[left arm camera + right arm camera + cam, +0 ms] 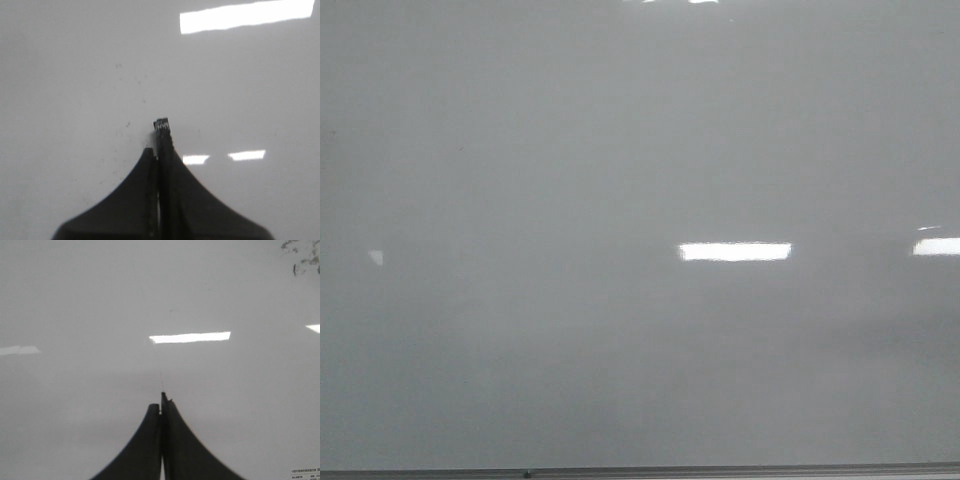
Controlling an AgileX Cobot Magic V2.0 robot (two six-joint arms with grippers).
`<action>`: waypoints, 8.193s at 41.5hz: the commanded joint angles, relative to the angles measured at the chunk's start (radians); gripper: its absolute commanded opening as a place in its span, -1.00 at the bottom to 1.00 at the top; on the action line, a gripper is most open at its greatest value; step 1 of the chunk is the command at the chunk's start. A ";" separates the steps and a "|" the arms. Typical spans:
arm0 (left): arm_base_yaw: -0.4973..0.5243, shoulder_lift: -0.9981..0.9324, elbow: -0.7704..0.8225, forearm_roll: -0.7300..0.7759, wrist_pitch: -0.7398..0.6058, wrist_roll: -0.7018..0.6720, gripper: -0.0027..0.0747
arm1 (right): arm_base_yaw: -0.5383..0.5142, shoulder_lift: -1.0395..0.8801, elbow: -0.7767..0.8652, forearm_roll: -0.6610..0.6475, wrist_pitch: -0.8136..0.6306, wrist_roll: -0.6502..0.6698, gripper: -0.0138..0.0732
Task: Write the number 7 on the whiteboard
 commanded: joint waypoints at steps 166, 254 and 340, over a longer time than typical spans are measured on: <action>-0.877 1.121 -0.954 -0.086 0.688 0.675 -0.91 | 0.683 0.879 -0.899 0.324 0.577 -0.578 0.78; -0.911 0.546 -0.640 -0.238 0.740 0.563 -0.98 | 0.657 1.164 -1.128 0.367 0.582 -0.682 -0.84; -0.911 0.534 -0.638 -0.245 0.740 0.563 -0.98 | 0.353 1.520 -1.398 0.391 0.277 -0.583 -0.82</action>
